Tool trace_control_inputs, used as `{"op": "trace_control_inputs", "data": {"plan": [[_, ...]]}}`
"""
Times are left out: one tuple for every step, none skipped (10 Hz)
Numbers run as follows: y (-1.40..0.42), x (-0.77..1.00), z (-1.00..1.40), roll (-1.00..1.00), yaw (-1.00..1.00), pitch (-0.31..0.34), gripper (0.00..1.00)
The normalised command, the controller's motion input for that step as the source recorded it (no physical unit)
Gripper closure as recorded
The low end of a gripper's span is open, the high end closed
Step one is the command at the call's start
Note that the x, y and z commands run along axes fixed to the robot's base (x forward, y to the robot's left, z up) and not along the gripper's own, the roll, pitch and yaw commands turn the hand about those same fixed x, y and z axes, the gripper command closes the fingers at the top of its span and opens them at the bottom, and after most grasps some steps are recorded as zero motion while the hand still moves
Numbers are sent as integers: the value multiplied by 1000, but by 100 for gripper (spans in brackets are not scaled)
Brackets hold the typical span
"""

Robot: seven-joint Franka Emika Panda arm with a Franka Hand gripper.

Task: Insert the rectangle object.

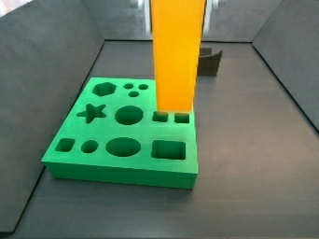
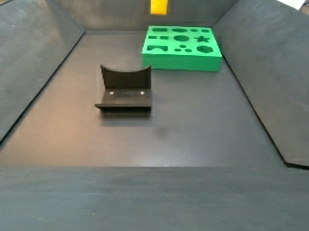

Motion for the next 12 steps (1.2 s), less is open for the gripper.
{"op": "trace_control_inputs", "data": {"plan": [[-529,-6,-934,-59,126,0,100],[-20,0,-657,-31,31,1,100],[0,0,-311,-61,0,0,100],[-29,31,-289,0,0,1,100],[-220,0,-451,0,0,0,100],[-191,0,-389,0,0,0,100],[-194,3,-189,0,0,0,100],[-189,351,-126,49,-74,111,100],[0,160,-283,73,-163,100,100],[0,0,-591,140,-114,23,100],[-69,-77,-857,243,-80,0,100],[-131,-89,-829,274,-86,-1,100]]}}
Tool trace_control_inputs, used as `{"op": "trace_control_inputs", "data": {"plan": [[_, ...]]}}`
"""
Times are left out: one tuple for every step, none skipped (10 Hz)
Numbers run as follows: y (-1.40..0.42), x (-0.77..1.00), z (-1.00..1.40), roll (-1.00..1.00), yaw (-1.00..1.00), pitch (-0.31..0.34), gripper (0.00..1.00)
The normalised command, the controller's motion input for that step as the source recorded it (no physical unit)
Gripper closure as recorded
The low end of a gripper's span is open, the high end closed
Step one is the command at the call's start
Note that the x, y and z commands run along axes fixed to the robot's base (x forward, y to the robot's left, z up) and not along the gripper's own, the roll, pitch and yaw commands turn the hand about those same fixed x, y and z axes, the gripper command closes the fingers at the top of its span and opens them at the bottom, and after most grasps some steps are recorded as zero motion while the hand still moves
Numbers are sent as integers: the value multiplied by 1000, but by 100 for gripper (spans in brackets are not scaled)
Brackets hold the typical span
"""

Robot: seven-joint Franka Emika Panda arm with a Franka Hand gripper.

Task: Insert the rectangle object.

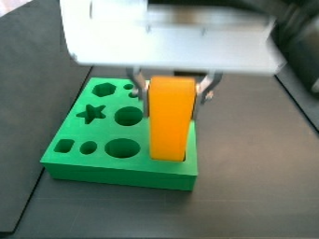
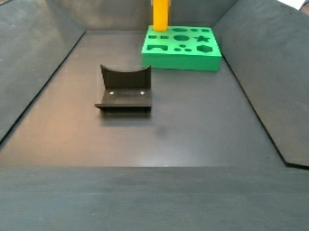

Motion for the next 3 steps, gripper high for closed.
{"op": "trace_control_inputs", "data": {"plan": [[-31,0,-571,0,0,-99,100],[0,0,-411,-33,0,-86,100],[6,0,0,-17,0,0,100]]}}
